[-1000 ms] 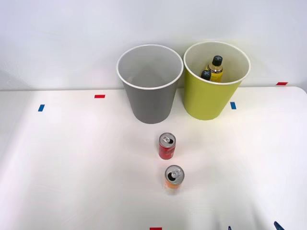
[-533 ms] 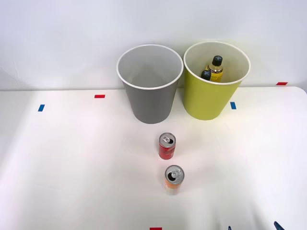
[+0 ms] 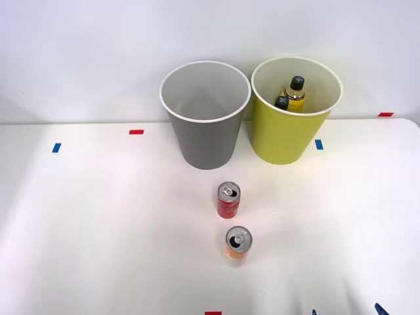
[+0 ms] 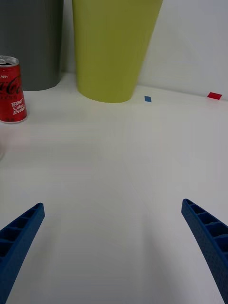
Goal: Put cans in the gray bin, plastic bottles in the light green bin
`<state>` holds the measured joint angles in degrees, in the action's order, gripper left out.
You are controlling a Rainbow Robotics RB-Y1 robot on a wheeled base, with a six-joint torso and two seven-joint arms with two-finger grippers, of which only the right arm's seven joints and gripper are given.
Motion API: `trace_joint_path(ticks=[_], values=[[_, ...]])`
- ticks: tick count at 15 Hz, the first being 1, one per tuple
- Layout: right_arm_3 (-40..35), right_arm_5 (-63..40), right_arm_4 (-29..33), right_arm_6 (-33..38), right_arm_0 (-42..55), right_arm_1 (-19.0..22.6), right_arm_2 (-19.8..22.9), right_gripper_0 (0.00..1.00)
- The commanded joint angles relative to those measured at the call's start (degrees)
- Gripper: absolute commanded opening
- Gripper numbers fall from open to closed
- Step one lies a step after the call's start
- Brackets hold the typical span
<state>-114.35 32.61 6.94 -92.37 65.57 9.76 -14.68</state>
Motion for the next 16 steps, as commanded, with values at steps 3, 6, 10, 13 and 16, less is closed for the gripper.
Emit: trace_joint_path(ticks=[3,6,10,13,16], values=[[0.0,0.0,0.0,0.0,0.0,0.0,0.0,1.0],[0.0,0.0,0.0,0.0,0.0,0.0,0.0,1.0],[0.0,0.0,0.0,0.0,0.0,0.0,0.0,1.0],[0.0,0.0,0.0,0.0,0.0,0.0,0.0,1.0],[0.0,0.0,0.0,0.0,0.0,0.0,0.0,1.0]])
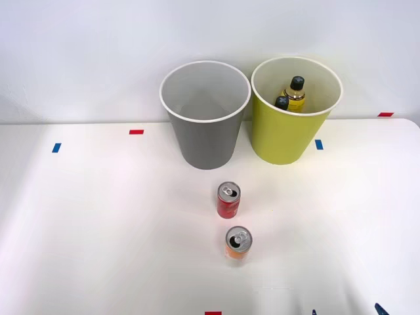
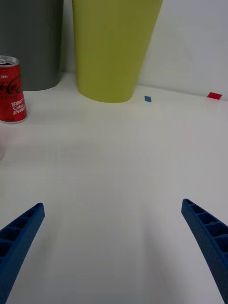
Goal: Put cans in the gray bin, plastic bottles in the light green bin
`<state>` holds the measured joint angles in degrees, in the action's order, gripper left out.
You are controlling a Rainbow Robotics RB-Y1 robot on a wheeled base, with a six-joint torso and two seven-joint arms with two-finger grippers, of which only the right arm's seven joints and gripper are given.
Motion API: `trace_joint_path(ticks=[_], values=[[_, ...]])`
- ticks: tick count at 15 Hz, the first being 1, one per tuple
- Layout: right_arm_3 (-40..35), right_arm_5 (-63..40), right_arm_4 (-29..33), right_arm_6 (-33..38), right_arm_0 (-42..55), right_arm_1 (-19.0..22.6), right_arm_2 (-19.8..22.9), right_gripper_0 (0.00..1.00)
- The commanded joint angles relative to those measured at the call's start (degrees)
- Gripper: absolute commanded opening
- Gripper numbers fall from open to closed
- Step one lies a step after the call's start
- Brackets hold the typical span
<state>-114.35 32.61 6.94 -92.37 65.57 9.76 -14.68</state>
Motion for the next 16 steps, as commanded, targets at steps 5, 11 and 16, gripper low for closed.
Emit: trace_joint_path(ticks=[5,11,16], values=[[1.93,-0.44,-0.09,0.0,-1.06,-0.18,-0.18,1.0],[1.58,1.58,-4.31,-0.26,-3.43,8.35,-4.22,1.0],[1.58,2.73,-8.7,-1.14,-10.64,19.34,-10.28,1.0]])
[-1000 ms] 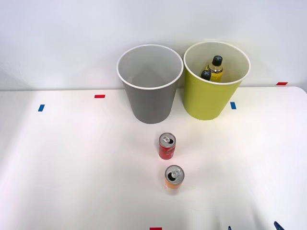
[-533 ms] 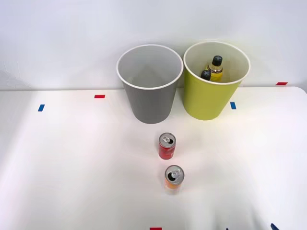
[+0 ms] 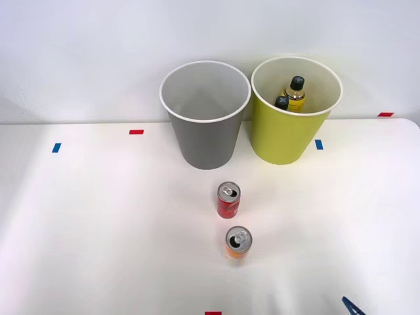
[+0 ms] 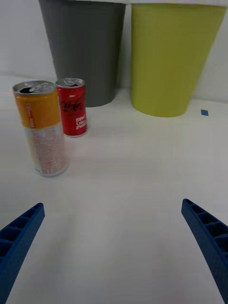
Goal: Put cans in the gray bin, plastic bottles in the light green bin
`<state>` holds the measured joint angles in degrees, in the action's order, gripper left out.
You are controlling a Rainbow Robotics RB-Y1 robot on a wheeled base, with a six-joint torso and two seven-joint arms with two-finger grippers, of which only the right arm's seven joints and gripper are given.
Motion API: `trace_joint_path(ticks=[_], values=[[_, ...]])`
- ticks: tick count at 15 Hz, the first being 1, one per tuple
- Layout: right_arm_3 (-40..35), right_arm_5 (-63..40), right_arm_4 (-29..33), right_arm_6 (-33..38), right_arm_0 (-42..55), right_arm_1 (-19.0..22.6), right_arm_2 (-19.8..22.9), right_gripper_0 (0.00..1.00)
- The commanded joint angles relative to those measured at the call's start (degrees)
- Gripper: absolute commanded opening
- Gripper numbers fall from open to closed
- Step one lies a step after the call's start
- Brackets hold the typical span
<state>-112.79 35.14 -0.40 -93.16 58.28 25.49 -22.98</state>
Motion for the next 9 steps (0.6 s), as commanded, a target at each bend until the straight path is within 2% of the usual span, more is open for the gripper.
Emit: trace_joint_path(ticks=[1,4,9], values=[[0.03,0.19,-1.62,-0.35,-5.19,5.18,-2.69,1.0],[0.03,0.11,-2.85,-0.09,-9.59,8.43,-5.94,1.0],[1.79,1.34,-6.37,-0.44,-16.01,10.45,-10.51,1.0]])
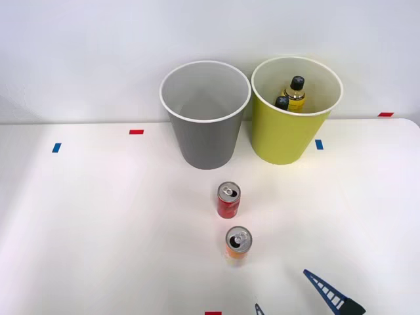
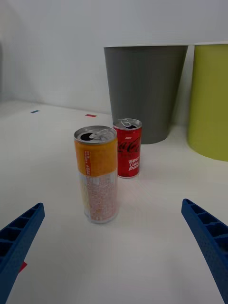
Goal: Put cans in the gray bin, plastic bottles in the light green bin
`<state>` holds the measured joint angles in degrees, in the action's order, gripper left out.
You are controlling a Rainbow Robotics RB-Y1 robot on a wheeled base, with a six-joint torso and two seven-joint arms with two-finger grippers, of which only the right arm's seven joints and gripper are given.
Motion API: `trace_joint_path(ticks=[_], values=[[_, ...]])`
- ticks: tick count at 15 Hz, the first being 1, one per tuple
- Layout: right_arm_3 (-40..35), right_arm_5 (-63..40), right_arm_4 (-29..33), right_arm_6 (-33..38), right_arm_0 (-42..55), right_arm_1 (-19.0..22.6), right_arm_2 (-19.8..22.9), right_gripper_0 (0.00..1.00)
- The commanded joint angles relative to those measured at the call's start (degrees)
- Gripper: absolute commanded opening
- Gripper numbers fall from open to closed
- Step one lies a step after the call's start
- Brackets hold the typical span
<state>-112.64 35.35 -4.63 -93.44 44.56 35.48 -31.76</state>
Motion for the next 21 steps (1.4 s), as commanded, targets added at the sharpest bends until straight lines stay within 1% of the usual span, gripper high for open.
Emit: trace_joint_path(ticks=[1,3,5,11,16,21], values=[[3.4,3.59,-3.36,-0.6,-3.78,0.47,-2.43,1.0],[5.33,4.91,-3.45,-1.13,-5.8,0.47,-2.96,1.0],[5.33,4.47,-3.1,-1.83,-7.47,0.56,-3.49,1.0],[11.22,4.12,-4.15,-2.45,-16.0,-0.41,-7.09,1.0],[16.84,3.94,-6.0,-2.62,-24.0,-4.72,-9.46,1.0],[17.02,-2.3,-7.23,-2.62,-28.83,-6.74,-10.08,1.0]])
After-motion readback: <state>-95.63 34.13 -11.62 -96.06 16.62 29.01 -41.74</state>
